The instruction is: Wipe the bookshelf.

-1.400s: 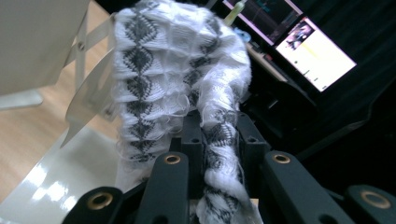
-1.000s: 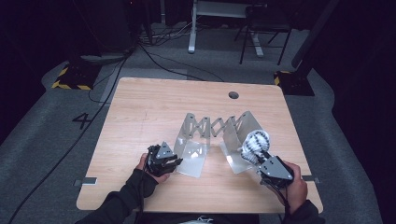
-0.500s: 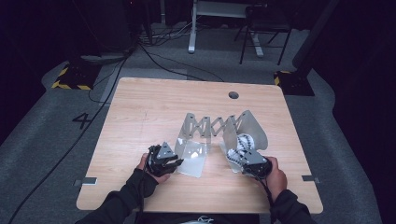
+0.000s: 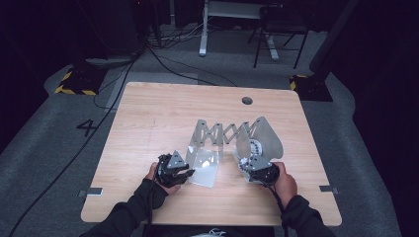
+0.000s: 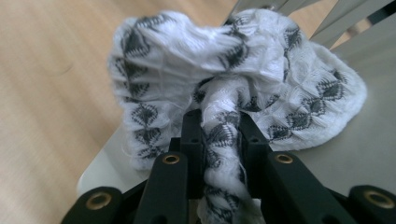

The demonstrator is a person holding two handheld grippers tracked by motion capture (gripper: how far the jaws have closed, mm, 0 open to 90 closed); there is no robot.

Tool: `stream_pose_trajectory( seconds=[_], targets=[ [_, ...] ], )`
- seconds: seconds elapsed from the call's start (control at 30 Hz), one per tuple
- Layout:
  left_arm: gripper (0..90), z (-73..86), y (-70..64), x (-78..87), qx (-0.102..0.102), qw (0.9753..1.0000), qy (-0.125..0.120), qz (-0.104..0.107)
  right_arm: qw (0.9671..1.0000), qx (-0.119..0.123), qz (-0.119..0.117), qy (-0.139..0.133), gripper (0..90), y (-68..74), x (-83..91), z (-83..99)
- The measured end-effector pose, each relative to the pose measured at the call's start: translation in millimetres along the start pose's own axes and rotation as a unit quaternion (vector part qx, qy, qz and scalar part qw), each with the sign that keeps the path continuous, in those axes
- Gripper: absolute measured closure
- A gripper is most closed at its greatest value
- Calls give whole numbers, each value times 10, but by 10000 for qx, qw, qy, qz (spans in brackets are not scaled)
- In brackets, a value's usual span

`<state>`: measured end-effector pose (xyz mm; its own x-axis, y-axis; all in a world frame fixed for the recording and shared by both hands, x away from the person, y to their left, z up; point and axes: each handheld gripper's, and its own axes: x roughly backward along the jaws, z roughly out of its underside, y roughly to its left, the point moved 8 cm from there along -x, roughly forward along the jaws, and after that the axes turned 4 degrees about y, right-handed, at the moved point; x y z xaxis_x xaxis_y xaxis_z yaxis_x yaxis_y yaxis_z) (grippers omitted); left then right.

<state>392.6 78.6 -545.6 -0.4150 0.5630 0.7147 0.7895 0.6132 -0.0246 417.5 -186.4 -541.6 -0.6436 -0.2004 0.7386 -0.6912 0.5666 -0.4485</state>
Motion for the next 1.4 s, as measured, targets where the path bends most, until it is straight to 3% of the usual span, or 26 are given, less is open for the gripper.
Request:
stream_pose_trajectory(
  seconds=[0.1, 0.17, 0.2, 0.23, 0.3, 0.37, 0.5, 0.53, 0.6, 0.67, 0.7, 0.83, 0.93, 1.07, 1.1, 1.17, 1.23, 1.4],
  targets=[
    [701, 4, -6, 2, 11, 10000, 7, 28, 9996, -48, -254, 70, 768, 6, 110, 101],
    [702, 5, -9, 3, 20, 10000, 13, 34, 9995, -97, -300, 45, 770, 4, 172, 139],
    [702, 3, -9, 2, 5, 10000, 14, 27, 9997, -134, -207, -62, 771, -20, 232, 151],
    [700, -1, -5, 0, -2, 10000, 0, 16, 9991, -240, -16, -335, 772, -61, 354, 131],
    [697, -2, -4, -3, -16, 10000, 11, 3, 9963, -404, 215, -730, 774, -139, 555, 50],
    [693, -3, -5, -5, -19, 10000, 10, 9, 9924, -529, 370, -1048, 774, -204, 702, -32],
    [693, 1, -10, -8, -1, 10000, -1, 46, 9793, -752, 766, -1714, 775, -329, 1044, -232],
    [692, 5, -14, -12, 8, 10000, 11, 63, 9744, -819, 852, -1911, 775, -355, 1134, -295],
    [688, 9, -11, -19, -36, 10000, 42, 34, 9686, -852, 918, -2150, 775, -368, 1234, -389],
    [687, 10, -13, -20, -41, 10000, 55, 23, 9669, -812, 960, -2221, 775, -363, 1269, -443],
    [686, 8, -10, -21, -36, 10000, 60, 22, 9662, -654, 959, -2301, 775, -305, 1296, -572],
    [686, 5, -7, -29, -34, 10000, 52, 11, 9673, -421, 978, -2301, 775, -224, 1251, -708],
    [687, 7, -11, -34, -41, 10000, 65, 19, 9696, -185, 1019, -2218, 775, -135, 1122, -848],
    [687, 8, -10, -34, -30, 10000, 68, 38, 9756, 80, 1032, -1937, 774, -27, 885, -971],
    [687, 9, -8, -33, -35, 10000, 66, 33, 9782, 95, 1030, -1801, 775, -17, 768, -982],
    [687, 10, -9, -34, -36, 10000, 64, 40, 9790, 89, 1027, -1761, 774, -11, 720, -981],
    [687, 11, -9, -34, -36, 10000, 61, 61, 9819, 152, 1037, -1580, 774, 27, 571, -960],
    [687, 11, -13, -33, -41, 9999, 73, 62, 9886, 360, 836, -1203, 773, 186, 261, -849]
  ],
)
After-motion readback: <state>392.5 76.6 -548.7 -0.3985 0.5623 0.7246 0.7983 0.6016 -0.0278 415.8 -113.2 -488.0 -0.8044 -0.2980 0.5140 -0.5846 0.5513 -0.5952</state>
